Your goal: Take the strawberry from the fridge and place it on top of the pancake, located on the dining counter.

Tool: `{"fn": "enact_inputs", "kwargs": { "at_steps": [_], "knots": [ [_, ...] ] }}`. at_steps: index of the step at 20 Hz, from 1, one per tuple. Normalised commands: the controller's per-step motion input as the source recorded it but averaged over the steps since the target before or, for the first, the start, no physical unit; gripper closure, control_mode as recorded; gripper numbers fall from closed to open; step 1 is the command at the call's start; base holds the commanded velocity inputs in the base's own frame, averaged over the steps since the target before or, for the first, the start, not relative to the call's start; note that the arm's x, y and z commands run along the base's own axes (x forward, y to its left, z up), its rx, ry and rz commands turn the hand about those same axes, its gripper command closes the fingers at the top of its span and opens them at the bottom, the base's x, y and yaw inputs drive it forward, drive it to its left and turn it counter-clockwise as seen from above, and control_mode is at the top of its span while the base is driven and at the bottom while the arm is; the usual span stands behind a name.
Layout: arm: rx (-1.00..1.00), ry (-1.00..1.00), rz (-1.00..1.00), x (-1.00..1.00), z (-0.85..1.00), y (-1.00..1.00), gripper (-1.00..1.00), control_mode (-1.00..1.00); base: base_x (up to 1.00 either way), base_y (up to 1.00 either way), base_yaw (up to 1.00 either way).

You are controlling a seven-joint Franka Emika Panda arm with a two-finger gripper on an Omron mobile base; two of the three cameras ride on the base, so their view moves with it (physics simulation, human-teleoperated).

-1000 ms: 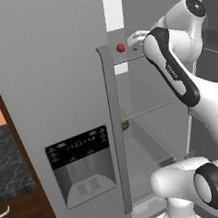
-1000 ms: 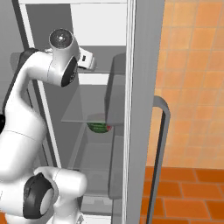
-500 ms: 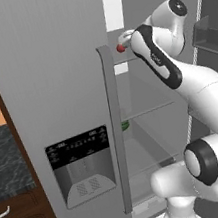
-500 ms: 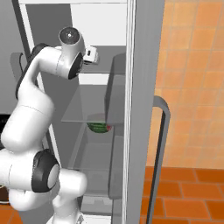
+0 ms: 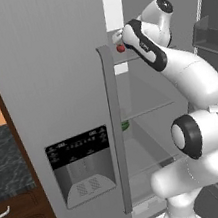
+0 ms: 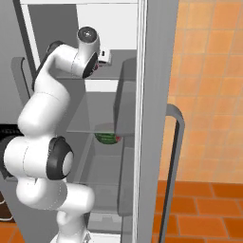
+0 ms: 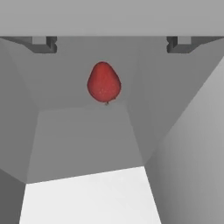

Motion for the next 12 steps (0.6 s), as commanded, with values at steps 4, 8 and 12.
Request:
{"fn": "enact_inputs", "kwargs": {
  "at_steps": [4,8,12],
  "knots": [
    [-0.05,0.04,0.00,0.46,-0.09,0.01,-1.00,-1.00,0.00,0.00,0.00],
    [-0.06,0.00,0.00,0.51,-0.17,0.04,-1.00,-1.00,0.00,0.00,0.00],
    [0.00,0.04,0.00,0.42,-0.08,0.03,-1.00,-1.00,0.00,0.00,0.00]
  ]
}}
